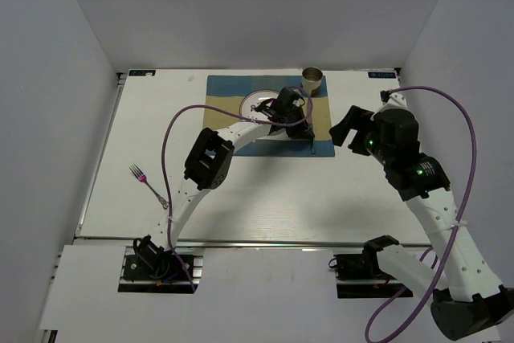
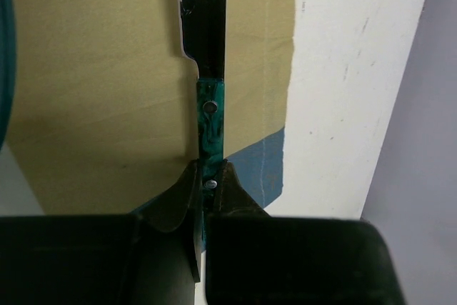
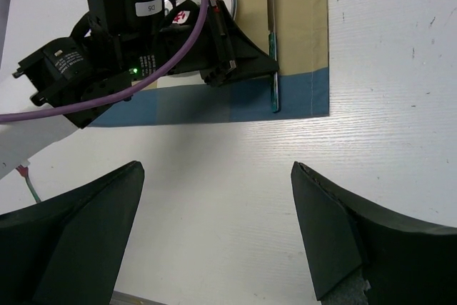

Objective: Set the dinner table for one person

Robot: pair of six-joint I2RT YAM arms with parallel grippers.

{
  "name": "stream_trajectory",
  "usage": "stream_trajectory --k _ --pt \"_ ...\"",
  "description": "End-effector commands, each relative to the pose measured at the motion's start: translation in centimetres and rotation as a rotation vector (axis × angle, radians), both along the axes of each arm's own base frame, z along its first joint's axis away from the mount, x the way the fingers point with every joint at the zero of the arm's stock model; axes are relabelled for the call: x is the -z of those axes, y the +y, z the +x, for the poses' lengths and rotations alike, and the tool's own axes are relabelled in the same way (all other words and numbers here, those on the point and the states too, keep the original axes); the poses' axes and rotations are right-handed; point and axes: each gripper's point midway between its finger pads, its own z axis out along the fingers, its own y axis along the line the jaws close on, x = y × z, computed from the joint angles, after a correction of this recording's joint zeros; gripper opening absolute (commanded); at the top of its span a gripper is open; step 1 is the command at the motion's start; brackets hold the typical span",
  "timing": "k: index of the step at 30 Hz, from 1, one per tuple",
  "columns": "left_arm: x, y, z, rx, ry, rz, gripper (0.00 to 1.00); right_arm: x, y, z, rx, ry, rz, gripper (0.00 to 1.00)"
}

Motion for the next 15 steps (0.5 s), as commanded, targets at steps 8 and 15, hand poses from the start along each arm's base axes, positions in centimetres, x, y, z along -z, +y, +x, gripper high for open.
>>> stream_trajectory --k 8,15 --pt "-2.5 -1.6 0.6 0.009 -0.023 -0.095 0.00 0.1 0.1 0.4 -0.011 -0.028 -0.008 0.89" --pt "-1.5 -1.3 0.1 0.012 0.004 -0.068 0.00 0.4 0.3 0.4 -0.018 -0.023 -0.002 0.89"
